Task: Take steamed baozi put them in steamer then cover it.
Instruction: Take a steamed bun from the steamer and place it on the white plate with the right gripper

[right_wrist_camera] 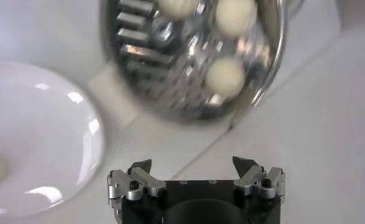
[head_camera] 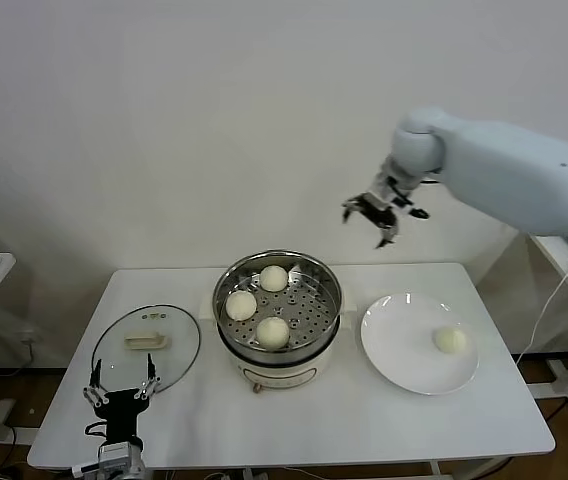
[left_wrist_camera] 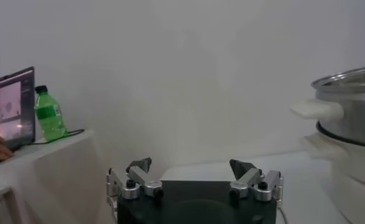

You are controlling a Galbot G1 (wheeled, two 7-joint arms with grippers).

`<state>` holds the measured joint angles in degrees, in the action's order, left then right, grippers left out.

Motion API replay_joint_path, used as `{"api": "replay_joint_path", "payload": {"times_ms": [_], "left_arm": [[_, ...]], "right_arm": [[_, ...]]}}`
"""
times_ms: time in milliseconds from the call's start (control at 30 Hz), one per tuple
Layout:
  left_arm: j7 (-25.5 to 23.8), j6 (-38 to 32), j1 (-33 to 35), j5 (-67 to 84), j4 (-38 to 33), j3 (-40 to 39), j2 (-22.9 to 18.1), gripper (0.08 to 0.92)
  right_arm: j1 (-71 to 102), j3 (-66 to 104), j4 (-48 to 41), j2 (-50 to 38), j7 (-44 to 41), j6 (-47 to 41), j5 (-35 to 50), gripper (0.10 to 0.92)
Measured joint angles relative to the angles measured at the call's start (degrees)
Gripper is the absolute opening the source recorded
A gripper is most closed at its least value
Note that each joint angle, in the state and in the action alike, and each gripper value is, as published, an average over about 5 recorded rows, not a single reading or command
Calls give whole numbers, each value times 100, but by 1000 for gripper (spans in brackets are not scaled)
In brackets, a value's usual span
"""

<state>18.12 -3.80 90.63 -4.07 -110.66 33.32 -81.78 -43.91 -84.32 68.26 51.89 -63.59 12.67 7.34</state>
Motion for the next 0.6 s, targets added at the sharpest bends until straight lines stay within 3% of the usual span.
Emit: {"api": "replay_joint_path", "payload": {"times_ms": [267,600], "left_arm": [[-1,-3,-67,34,49,-40,27,823],[3,-6,-28,6,47,-8,1,823]], "right_arm": [[253,-377,373,-952,-51,-563,95,823],[1488,313,191,-1583,65,-817,-252,823]]}}
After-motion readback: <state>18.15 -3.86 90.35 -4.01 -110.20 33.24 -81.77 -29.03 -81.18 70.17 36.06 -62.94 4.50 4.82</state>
